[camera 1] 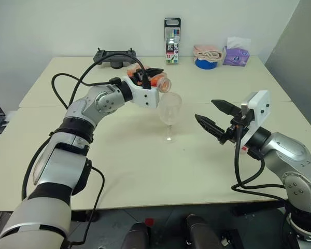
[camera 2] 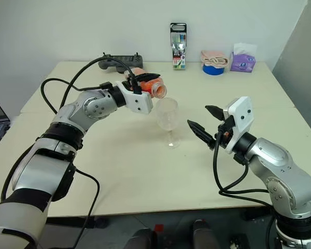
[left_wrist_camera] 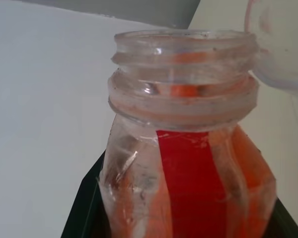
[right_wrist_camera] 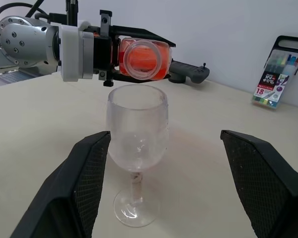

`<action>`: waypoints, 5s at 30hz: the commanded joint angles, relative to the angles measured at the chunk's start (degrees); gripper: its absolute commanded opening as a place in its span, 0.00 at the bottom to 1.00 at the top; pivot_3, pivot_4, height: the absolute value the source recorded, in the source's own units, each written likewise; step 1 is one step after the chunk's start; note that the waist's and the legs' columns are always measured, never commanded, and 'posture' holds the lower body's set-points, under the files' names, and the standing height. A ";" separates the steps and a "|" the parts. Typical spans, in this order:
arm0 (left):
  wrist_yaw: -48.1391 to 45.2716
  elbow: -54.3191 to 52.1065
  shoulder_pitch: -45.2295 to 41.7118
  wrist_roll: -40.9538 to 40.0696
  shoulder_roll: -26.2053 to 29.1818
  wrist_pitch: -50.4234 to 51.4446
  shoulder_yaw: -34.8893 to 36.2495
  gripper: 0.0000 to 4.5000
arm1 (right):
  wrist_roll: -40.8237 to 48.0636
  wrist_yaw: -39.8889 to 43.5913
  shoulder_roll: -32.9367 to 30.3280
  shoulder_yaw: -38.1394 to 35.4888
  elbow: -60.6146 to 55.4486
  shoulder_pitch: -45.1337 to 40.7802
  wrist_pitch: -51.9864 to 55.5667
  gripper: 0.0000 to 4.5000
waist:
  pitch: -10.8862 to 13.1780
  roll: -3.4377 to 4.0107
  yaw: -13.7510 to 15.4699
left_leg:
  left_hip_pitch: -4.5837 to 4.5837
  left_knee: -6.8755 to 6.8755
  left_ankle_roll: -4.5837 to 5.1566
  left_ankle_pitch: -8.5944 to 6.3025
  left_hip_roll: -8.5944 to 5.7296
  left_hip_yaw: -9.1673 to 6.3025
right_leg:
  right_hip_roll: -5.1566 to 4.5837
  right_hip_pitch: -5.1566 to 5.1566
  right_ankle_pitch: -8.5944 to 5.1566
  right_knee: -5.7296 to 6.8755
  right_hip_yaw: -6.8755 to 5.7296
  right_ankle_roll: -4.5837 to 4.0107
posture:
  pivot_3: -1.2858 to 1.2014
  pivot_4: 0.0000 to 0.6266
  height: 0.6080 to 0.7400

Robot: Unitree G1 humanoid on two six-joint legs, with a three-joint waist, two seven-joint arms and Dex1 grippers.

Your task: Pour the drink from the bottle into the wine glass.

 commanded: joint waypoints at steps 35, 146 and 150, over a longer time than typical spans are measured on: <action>7.57 0.59 -4.69 5.09 2.19 -2.86 -2.09 0.37 | 0.03 0.12 0.35 0.62 -0.43 -2.30 -0.18 0.84 | 0.00 0.00 0.00 | 0.01 0.05 0.00 0.00 0.00 0.01 | 0.00 0.00 0.01 0.07 0.00 -0.01 | 0.52 0.24 1.00; 2.41 -36.29 32.56 -45.90 -9.74 65.23 34.50 0.36 | -3.97 6.29 5.62 15.08 17.03 -37.53 14.44 0.84 | -0.02 0.01 -0.22 | -0.40 0.86 0.08 -0.05 -0.01 -0.15 | -0.08 -0.16 0.43 0.28 -0.08 -0.23 | 0.52 0.24 1.00; 2.93 -39.02 33.85 -46.29 -9.81 66.98 34.31 0.44 | -4.04 6.51 5.80 14.99 16.48 -37.16 14.80 0.84 | -0.02 0.02 -0.31 | -0.36 0.83 0.08 -0.05 0.02 -0.14 | -0.05 -0.16 0.43 0.29 -0.08 -0.23 | 0.52 0.24 1.00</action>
